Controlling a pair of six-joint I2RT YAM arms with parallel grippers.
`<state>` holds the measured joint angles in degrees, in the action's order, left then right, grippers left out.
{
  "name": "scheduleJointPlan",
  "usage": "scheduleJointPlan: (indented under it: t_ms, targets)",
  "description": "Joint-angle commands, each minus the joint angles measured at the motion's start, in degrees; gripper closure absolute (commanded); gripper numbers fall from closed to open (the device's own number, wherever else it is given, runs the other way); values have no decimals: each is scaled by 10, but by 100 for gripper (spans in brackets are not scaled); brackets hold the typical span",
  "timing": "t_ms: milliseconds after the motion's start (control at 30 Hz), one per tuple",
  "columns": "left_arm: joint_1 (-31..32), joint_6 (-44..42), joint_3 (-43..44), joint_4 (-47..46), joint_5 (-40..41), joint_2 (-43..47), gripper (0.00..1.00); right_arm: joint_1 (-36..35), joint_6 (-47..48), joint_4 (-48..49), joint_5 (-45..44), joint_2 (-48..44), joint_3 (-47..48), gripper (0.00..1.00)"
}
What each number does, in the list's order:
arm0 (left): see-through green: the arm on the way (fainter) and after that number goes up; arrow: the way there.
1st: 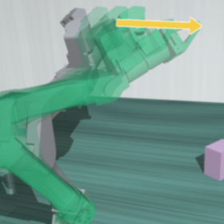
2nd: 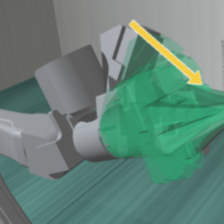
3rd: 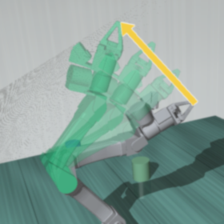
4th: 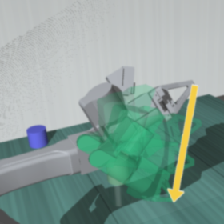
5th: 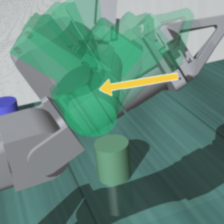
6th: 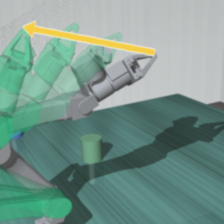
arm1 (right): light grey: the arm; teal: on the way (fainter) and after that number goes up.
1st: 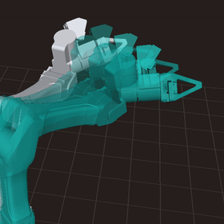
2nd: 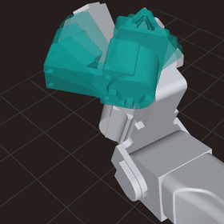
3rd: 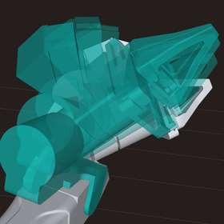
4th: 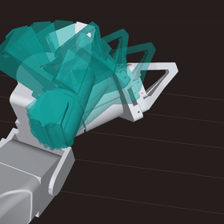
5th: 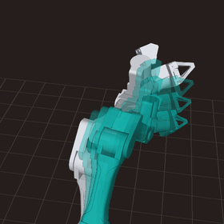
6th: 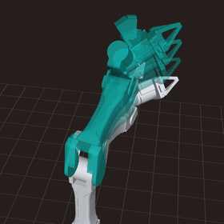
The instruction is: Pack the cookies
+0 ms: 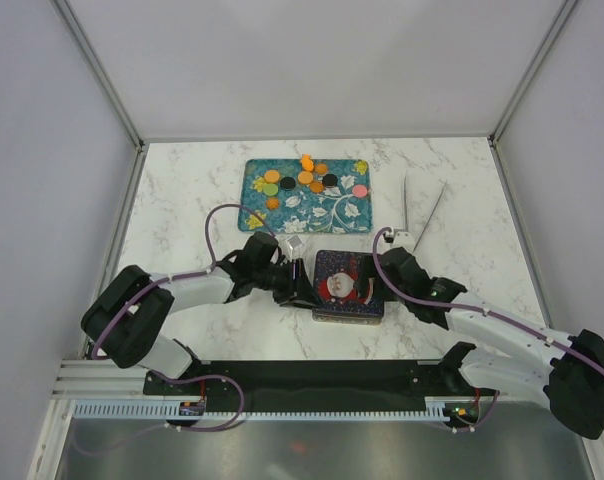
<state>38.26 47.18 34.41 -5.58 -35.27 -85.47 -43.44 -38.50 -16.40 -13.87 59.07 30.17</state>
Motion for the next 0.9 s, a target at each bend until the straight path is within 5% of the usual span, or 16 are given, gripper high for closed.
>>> scheduleJointPlan:
  t_ms: [0, 433, 867]
  targets:
    - [-10, -53, 2, 51, 99, -8, 80, 12, 1, 2, 45, 3, 23, 9]
    - [-10, -71, 24, 72, 84, 20, 39, 105, 29, 1, 109, 4, 45, 7]
    - [-10, -75, 34, 67, 71, 27, 32, 158, 34, 59, 173, 68, 45, 8]
